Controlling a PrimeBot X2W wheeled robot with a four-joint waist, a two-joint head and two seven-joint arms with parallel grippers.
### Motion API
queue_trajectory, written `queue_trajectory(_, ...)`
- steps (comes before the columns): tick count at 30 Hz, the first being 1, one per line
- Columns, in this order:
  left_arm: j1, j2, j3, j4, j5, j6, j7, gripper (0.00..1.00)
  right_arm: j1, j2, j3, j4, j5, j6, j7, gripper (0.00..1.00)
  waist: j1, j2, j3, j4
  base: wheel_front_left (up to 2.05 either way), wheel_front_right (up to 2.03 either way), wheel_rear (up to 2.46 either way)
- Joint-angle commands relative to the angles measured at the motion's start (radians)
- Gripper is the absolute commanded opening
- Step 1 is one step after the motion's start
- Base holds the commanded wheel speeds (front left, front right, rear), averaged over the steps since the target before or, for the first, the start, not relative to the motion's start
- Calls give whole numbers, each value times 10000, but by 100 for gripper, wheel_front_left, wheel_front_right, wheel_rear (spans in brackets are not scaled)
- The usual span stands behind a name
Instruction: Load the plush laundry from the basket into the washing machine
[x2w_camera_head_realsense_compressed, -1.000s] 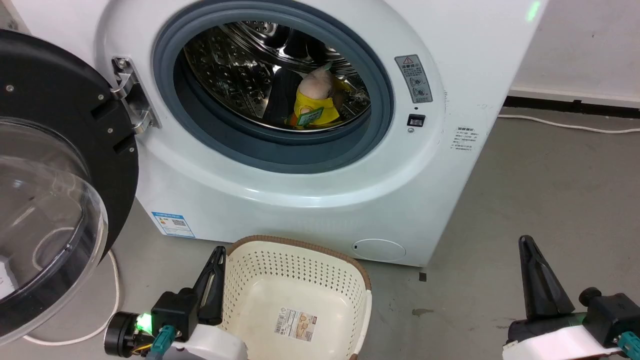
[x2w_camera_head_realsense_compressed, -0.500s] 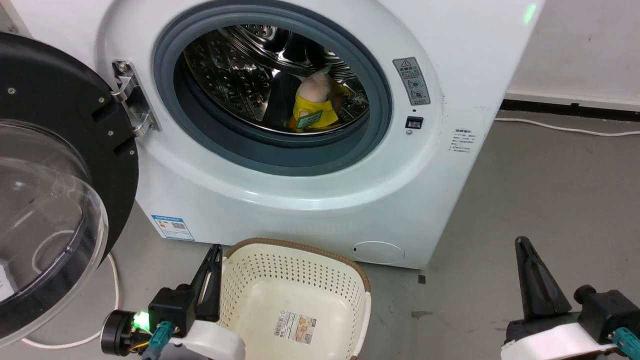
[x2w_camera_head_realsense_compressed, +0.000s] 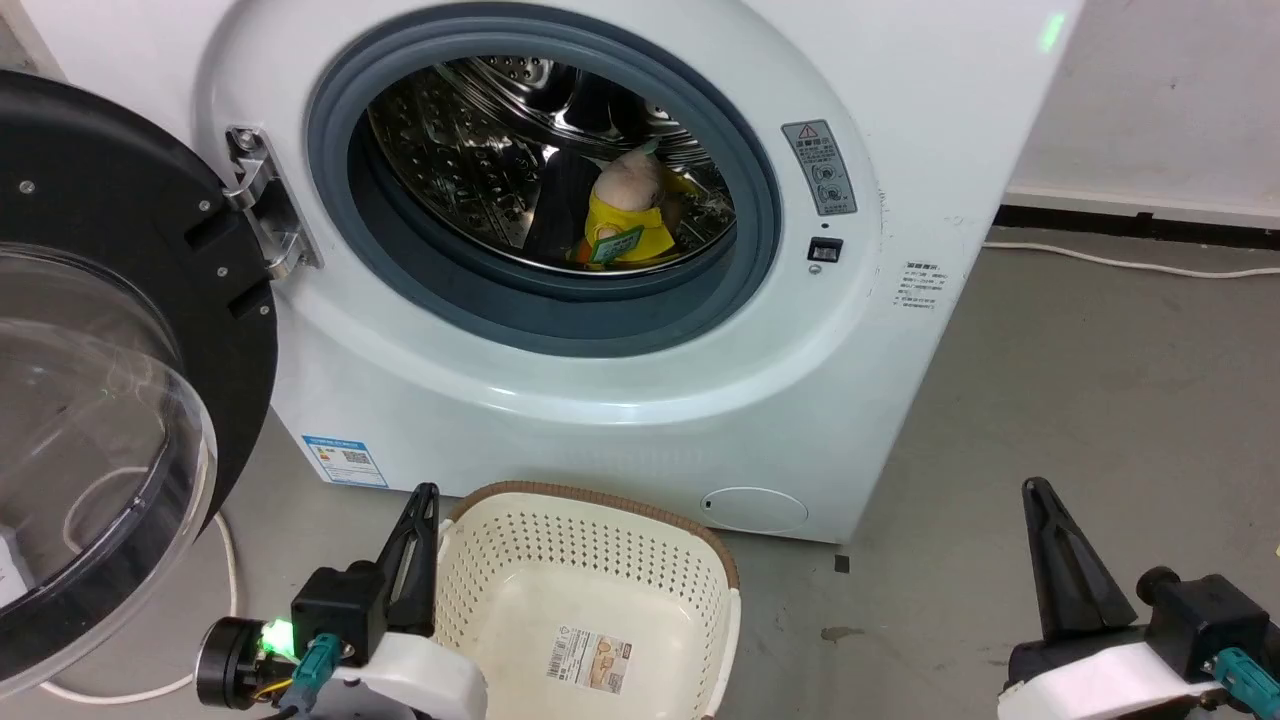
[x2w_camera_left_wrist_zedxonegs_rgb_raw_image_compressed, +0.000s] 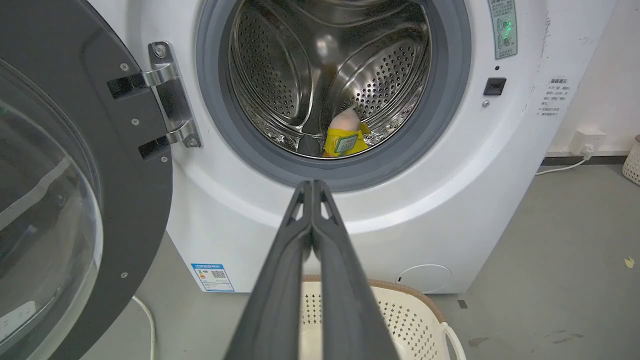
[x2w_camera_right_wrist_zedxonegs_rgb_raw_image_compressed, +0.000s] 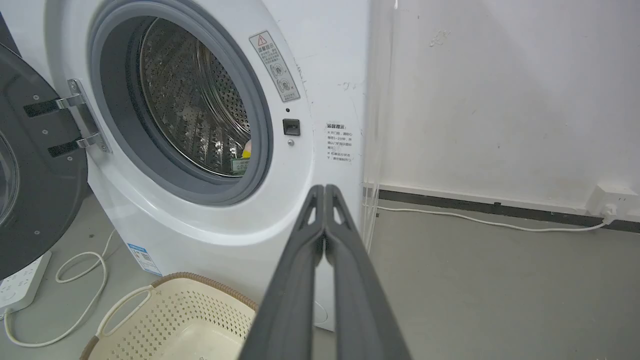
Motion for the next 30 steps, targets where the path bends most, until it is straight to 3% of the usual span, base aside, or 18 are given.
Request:
queue_trajectory(1,141,-25,53,-66,92,-38,59,0,-91,-1,21,26,-83,-3,59,0,0,0,-9,-2,0,0,0)
queue_trajectory(30,238,-237,473,-407,343,-106,651,0,-188,-1,87,79,-390,-5,654,0,0,0,-201,-58,0,0,0)
